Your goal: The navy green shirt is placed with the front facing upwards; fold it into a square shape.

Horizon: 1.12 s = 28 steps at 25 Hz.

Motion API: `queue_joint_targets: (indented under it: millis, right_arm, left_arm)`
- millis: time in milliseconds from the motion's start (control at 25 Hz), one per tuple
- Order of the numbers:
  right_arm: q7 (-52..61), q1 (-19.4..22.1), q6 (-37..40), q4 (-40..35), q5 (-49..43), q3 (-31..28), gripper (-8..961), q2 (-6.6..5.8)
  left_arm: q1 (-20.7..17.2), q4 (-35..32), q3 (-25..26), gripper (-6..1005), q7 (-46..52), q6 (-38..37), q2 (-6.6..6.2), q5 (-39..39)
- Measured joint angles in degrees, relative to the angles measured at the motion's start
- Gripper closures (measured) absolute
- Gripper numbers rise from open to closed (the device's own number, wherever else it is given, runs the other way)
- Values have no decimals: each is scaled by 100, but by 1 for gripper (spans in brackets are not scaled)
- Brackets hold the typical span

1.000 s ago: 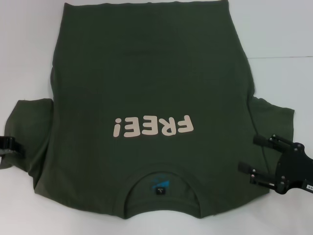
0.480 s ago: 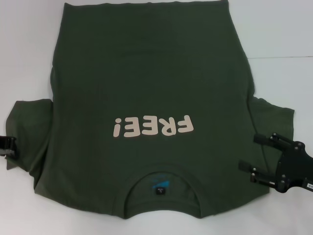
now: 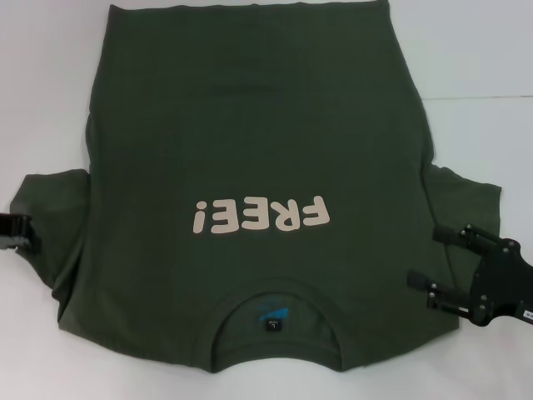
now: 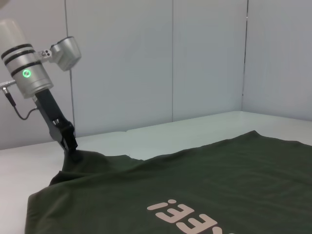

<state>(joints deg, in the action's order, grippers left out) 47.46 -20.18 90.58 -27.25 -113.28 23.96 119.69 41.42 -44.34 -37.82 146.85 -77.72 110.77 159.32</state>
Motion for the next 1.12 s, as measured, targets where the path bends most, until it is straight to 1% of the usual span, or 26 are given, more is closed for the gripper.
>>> queue_joint_targets:
  millis: [280, 520, 720, 840, 960, 1040, 1120]
  right_arm:
    - [-1, -15, -1, 0, 3, -15, 117, 10]
    - [-36, -36, -14, 37, 65, -14, 118, 20]
    - [-42, -52, -31, 40, 93, -14, 118, 18]
    - [-44, -66, -32, 40, 109, -14, 119, 18]
    - [-45, -82, -32, 42, 116, -14, 119, 17]
    - [-50, -92, -32, 46, 122, -14, 119, 17]
    - [-53, -103, -32, 50, 123, -14, 119, 17]
  left_arm:
    - [-30, -405, 58, 992, 31, 46, 28, -86]
    - [-54, -823, 380, 990, 1, 122, 15, -143]
    - [-72, -1001, 490, 989, -123, -67, -52, -749]
    - [-40, -1010, 479, 989, -160, -199, -66, -946]
    - [24, -995, 448, 988, -199, -305, 1, -983]
    - [56, -984, 383, 987, -211, -331, 74, -985]
    - [75, -972, 274, 987, -215, -318, 175, -986]
